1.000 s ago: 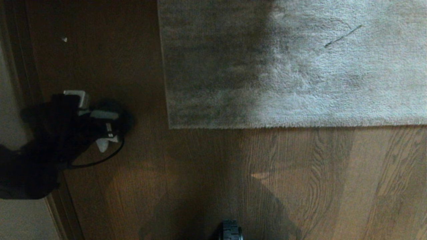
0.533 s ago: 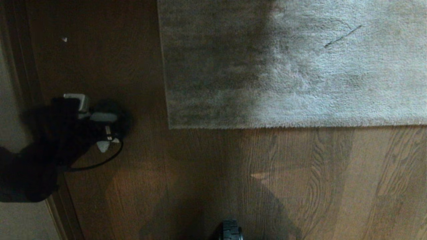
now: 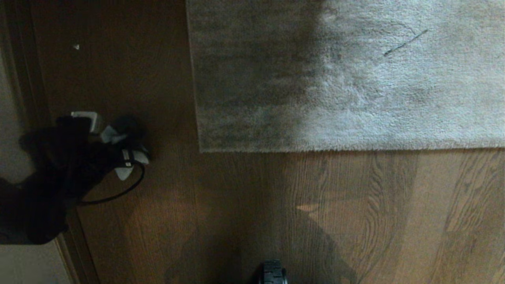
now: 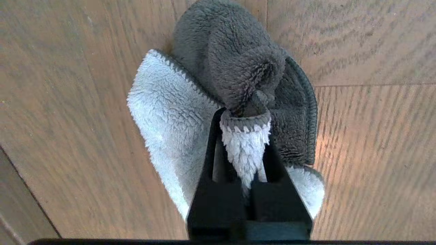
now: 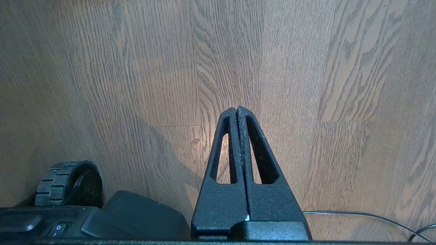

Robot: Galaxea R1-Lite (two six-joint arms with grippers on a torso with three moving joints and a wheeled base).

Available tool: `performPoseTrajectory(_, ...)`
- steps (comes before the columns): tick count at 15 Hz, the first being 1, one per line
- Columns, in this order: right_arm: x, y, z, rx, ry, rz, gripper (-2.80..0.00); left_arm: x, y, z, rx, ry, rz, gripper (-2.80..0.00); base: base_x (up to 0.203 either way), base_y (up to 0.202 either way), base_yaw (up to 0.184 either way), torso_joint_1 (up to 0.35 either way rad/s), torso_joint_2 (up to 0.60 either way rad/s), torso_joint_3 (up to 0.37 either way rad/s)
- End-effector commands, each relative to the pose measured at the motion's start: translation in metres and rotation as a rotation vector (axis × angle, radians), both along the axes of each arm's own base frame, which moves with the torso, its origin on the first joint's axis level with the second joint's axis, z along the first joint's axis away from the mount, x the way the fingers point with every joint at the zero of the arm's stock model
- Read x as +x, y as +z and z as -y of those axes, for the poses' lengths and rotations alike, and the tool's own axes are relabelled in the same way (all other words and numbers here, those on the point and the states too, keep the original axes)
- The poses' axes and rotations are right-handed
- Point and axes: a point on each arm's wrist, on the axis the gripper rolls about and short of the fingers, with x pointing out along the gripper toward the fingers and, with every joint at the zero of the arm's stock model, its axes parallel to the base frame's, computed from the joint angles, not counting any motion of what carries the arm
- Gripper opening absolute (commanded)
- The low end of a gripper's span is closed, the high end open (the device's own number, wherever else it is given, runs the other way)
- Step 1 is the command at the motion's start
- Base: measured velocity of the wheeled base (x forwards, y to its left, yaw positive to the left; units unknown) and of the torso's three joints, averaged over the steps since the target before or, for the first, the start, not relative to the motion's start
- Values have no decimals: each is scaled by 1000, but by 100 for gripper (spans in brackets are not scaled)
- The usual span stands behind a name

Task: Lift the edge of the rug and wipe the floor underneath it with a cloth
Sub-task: Pick up the rag

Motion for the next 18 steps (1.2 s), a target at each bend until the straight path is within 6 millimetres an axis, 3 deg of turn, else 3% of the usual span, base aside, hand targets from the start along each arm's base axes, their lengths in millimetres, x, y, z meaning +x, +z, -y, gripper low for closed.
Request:
performPoseTrajectory(1,0,0,0,0,-1,1,-280,-9,5,0,1,4,15,-280,0,0,0,0,0,0)
performPoseTrajectory(7,0,0,0,1,0,1,-280,-43,15,1,0,13,32,-280,0,0,0,0,0,0)
performPoseTrajectory(18,0,0,0,0,1,1,-280,-149,18,10,4,-11,84,-280,0,0,0,0,0,0)
